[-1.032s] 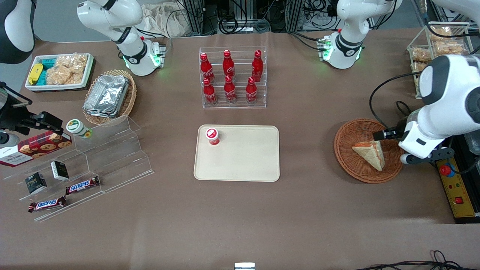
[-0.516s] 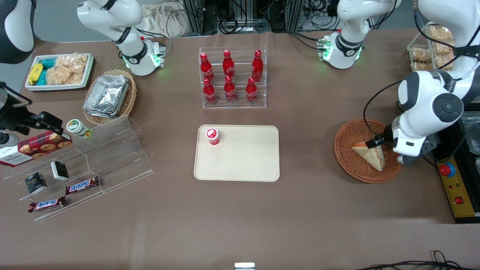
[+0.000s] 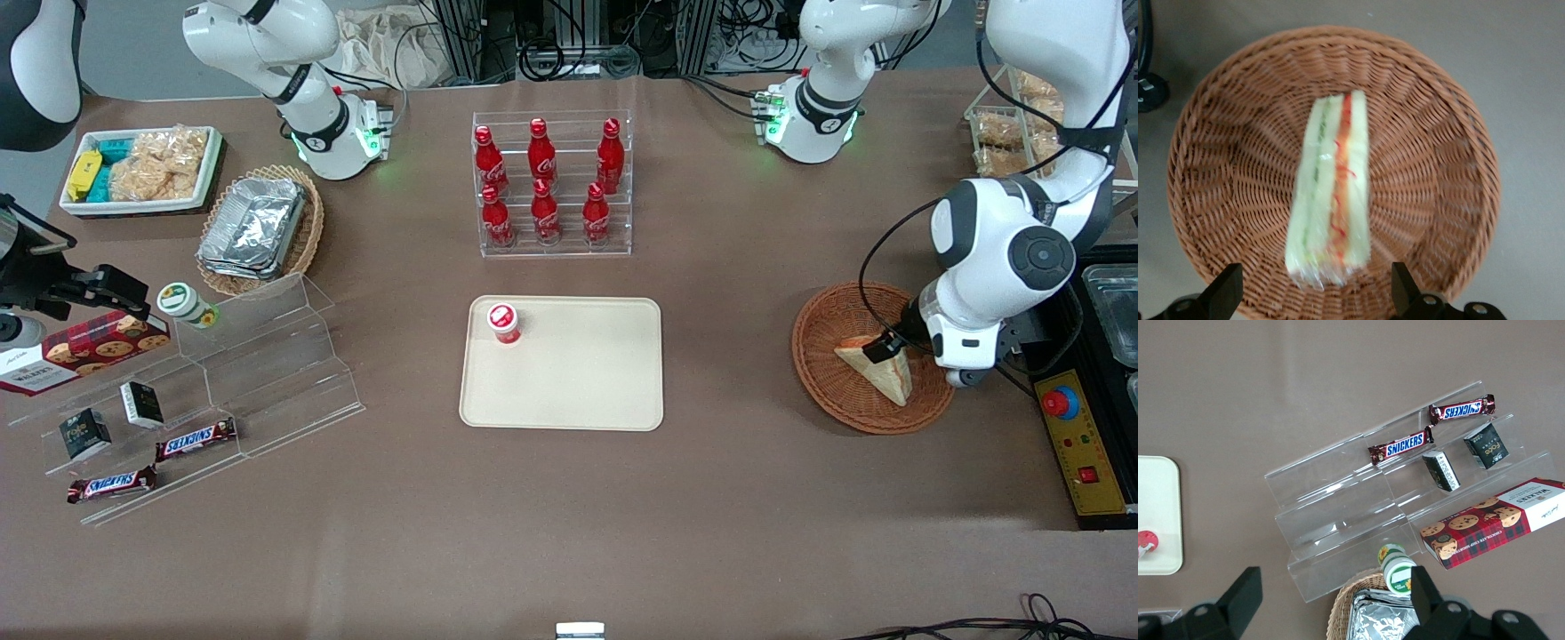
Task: Place sandwich from basket to tray
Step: 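Lower the left gripper and close it on the sandwich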
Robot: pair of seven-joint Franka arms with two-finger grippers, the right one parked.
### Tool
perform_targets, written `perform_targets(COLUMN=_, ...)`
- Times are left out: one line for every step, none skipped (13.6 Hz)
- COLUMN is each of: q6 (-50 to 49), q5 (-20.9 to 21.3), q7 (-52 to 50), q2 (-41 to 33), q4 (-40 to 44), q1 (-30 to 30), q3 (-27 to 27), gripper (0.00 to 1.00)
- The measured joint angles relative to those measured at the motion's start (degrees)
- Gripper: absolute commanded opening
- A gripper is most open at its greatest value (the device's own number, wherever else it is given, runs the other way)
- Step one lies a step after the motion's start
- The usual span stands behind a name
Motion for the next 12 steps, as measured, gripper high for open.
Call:
perform_targets(q6=1.0, q5=0.0, q7=-0.7, q2=0.7, q4=0.0, q1=0.2, q3=0.7, gripper=1.00)
perform_targets(q6=1.9, q5=0.0, q7=-1.8, q2=1.5, q4=0.0, q1=0.4, q3=1.2, gripper=1.00)
perform_targets(q6=2.8, q5=0.0, q7=-3.4, q2=2.1, q4=0.0, q1=0.5, q3=1.3, gripper=1.00)
perform_targets(q6=3.6, q5=0.0, q7=-4.9, q2=2.7, q4=0.0, q1=0.4, q3=1.3, gripper=1.00)
perform_targets(q6=4.1, q5=0.0, q7=-6.1, q2=3.2, q4=0.0, q1=0.4, q3=1.1, gripper=1.00)
perform_targets(q6=4.3, q5=0.0, q7=-7.0, q2=3.7, q4=0.0, q1=0.4, q3=1.1, gripper=1.00)
perform_targets(q6=4.6, q5=0.0, q7=-8.0, q2=4.2, q4=0.0, q1=0.4, q3=1.0, gripper=1.00)
perform_targets(q6=5.0, q5=0.0, q7=-8.9, q2=4.7, q4=0.0, q1=0.4, q3=1.0, gripper=1.00)
perform_targets(q6=5.4, q5=0.0, q7=-9.6, q2=5.2, q4=0.0, q1=0.4, q3=1.0, gripper=1.00)
perform_targets(q6=5.9, q5=0.0, q7=-10.5, q2=5.6, q4=0.0, q1=0.3, q3=1.0, gripper=0.98)
perform_targets(q6=6.2, q5=0.0, q7=-11.7, q2=6.1, q4=0.3, q1=0.2, q3=1.0, gripper=0.72)
perform_targets(q6=6.3, q5=0.0, q7=-12.9, q2=6.5, q4=0.8, q1=0.1, q3=0.9, gripper=0.41)
